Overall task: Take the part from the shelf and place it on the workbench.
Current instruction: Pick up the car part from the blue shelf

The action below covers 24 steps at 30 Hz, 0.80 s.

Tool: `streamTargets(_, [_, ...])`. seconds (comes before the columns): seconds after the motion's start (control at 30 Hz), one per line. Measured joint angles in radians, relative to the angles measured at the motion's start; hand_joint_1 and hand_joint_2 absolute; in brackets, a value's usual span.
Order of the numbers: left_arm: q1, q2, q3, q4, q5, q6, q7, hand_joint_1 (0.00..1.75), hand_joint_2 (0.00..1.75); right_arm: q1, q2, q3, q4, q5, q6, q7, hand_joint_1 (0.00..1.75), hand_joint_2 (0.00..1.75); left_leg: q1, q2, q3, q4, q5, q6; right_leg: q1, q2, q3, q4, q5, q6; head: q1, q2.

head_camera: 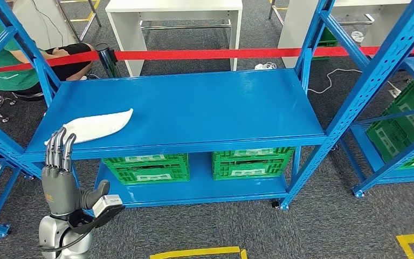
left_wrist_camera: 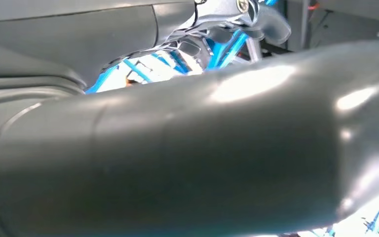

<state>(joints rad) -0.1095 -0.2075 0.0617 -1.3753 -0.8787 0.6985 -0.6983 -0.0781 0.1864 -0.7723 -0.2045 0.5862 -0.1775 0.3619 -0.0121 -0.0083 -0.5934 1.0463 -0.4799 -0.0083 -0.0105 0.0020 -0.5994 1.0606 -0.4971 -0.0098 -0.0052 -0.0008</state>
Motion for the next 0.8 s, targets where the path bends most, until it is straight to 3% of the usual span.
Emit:
streamTargets(0.07, [-0.001, 0.0, 0.001, -0.003, -0.001, 0.0, 0.0, 0.0, 0.0, 0.0, 0.0, 0.0, 0.0, 0.0, 0.001, 0.0, 0.0, 0.0, 0.001, 0.001, -0.007, 0.02, -0.016, -0.012, -0.005, 0.0, 0.009, -0.008, 0.003, -0.01, -0.003, 0.0])
streamTargets(0.1, [-0.001, 0.0, 0.001, -0.005, -0.001, 0.0, 0.0, 0.0, 0.0, 0.0, 0.001, 0.0, 0.0, 0.0, 0.001, 0.0, 0.0, 0.0, 0.002, 0.002, -0.025, 0.058, -0.037, -0.019, -0.008, -0.001, 0.014, -0.011, 0.004, -0.015, -0.005, 0.0])
streamTargets(0.2, [0.003, 0.0, 0.002, -0.006, 0.0, 0.0, 0.0, 0.0, 0.0, 0.0, 0.0, 0.0, 0.0, 0.0, 0.001, 0.0, 0.0, 0.0, 0.012, 0.003, -0.117, 0.238, -0.11, -0.034, -0.009, -0.002, 0.017, -0.013, 0.001, -0.019, -0.008, 0.0])
streamTargets(0.23, [0.005, 0.0, 0.002, -0.006, 0.0, 0.0, 0.0, 0.0, 0.0, 0.001, 0.0, 0.0, 0.0, 0.0, 0.002, 0.0, 0.0, 0.0, 0.014, 0.003, -0.133, 0.264, -0.108, -0.036, -0.01, -0.002, 0.018, -0.013, 0.0, -0.019, -0.008, 0.0])
streamTargets(0.27, [0.006, 0.0, 0.002, -0.006, 0.001, 0.0, 0.0, 0.0, 0.0, 0.001, 0.0, -0.001, 0.0, 0.0, 0.002, 0.0, 0.0, 0.0, 0.016, 0.003, -0.132, 0.254, -0.089, -0.037, -0.01, -0.001, 0.02, -0.013, -0.002, -0.017, -0.008, 0.0])
streamTargets(0.33, [0.005, 0.0, 0.003, -0.006, 0.003, 0.0, 0.001, 0.0, 0.0, 0.002, 0.001, -0.001, 0.0, 0.0, 0.003, 0.0, 0.0, 0.0, 0.018, 0.003, -0.076, 0.132, -0.018, -0.034, -0.012, -0.001, 0.027, -0.013, -0.006, -0.012, -0.008, 0.0])
streamTargets(0.4, [0.004, 0.0, 0.003, -0.006, 0.005, 0.0, 0.001, 0.0, 0.0, 0.001, 0.001, -0.001, 0.0, 0.0, 0.004, 0.0, 0.0, 0.0, 0.014, 0.003, -0.02, 0.019, 0.019, -0.026, -0.011, 0.001, 0.032, -0.013, -0.011, -0.001, -0.007, 0.0])
streamTargets(0.57, [0.003, 0.0, 0.007, -0.006, 0.006, 0.0, 0.004, 0.0, 0.0, -0.002, 0.001, -0.001, 0.0, -0.003, 0.006, 0.0, 0.0, 0.0, 0.01, 0.001, 0.002, -0.019, 0.021, 0.011, -0.012, 0.0, 0.03, -0.005, -0.021, 0.031, -0.006, 0.0])
streamTargets(0.63, [0.001, -0.001, 0.008, -0.004, 0.005, 0.0, 0.006, 0.0, 0.0, -0.003, 0.001, -0.002, 0.0, -0.005, 0.007, 0.0, 0.0, 0.0, 0.012, 0.003, 0.008, -0.028, 0.022, 0.024, -0.012, 0.0, -0.016, 0.085, -0.066, 0.035, -0.005, 0.0])
streamTargets(0.7, [0.0, -0.001, 0.009, 0.002, -0.001, 0.0, 0.01, 0.0, 0.0, -0.001, 0.001, -0.004, 0.0, -0.007, 0.008, 0.0, 0.0, 0.0, 0.008, 0.004, 0.009, -0.027, 0.019, 0.031, -0.01, 0.001, -0.089, 0.217, -0.116, 0.035, -0.005, 0.0])
streamTargets(0.73, [-0.001, -0.001, 0.009, 0.006, -0.005, 0.0, 0.013, 0.0, 0.0, 0.001, 0.001, -0.005, 0.0, -0.009, 0.008, 0.0, 0.0, 0.0, 0.006, 0.004, 0.009, -0.026, 0.017, 0.033, -0.009, 0.001, -0.113, 0.254, -0.12, 0.035, -0.005, 0.0])
streamTargets(0.77, [-0.001, -0.001, 0.01, 0.011, -0.01, 0.0, 0.017, 0.0, 0.0, 0.002, 0.001, -0.006, 0.0, -0.011, 0.009, 0.0, 0.0, 0.0, 0.005, 0.003, 0.01, -0.023, 0.015, 0.034, -0.008, 0.001, -0.12, 0.255, -0.105, 0.033, -0.005, 0.0])
streamTargets(0.8, [-0.003, -0.001, 0.011, 0.016, -0.013, 0.0, 0.02, 0.0, 0.0, 0.003, 0.001, -0.008, 0.0, -0.012, 0.009, 0.0, 0.0, 0.0, 0.005, 0.002, 0.012, -0.02, 0.012, 0.033, -0.007, 0.0, -0.107, 0.217, -0.073, 0.031, -0.005, 0.0])
